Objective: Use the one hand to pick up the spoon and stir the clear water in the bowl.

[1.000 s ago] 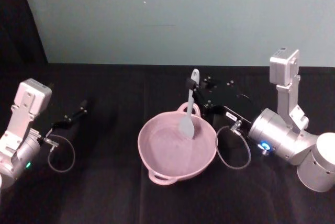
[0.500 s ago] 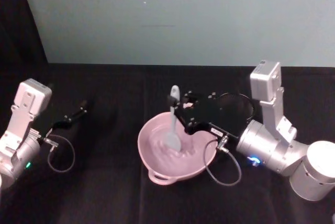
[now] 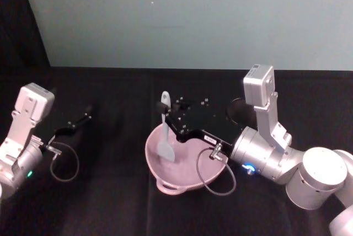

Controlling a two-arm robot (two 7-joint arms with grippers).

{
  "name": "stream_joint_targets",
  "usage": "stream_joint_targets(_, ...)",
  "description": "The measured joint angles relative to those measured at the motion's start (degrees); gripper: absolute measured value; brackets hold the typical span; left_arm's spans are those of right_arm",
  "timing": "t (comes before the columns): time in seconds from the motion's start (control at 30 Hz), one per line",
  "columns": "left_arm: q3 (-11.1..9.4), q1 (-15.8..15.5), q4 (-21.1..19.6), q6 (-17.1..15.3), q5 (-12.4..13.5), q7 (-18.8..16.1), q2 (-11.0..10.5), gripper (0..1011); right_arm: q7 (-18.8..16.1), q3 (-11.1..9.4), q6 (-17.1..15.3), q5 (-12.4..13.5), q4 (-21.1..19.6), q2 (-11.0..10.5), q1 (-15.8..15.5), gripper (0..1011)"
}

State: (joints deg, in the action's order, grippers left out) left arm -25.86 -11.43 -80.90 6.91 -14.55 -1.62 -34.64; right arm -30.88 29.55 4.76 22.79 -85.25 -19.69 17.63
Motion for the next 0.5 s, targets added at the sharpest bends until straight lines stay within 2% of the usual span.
stream_joint_targets(0.23, 0.0, 0.0, 0.0, 0.0, 0.0, 0.0, 0.0, 1005, 0.98, -1.63, 0.51, 0.59, 3.11, 0.51, 1.27, 118)
stream_joint_targets(0.5, 0.0, 0.0, 0.0, 0.0, 0.0, 0.0, 0.0, 1005, 2.12, -4.23, 0.66, 0.86, 3.73, -0.83, 1.18, 118)
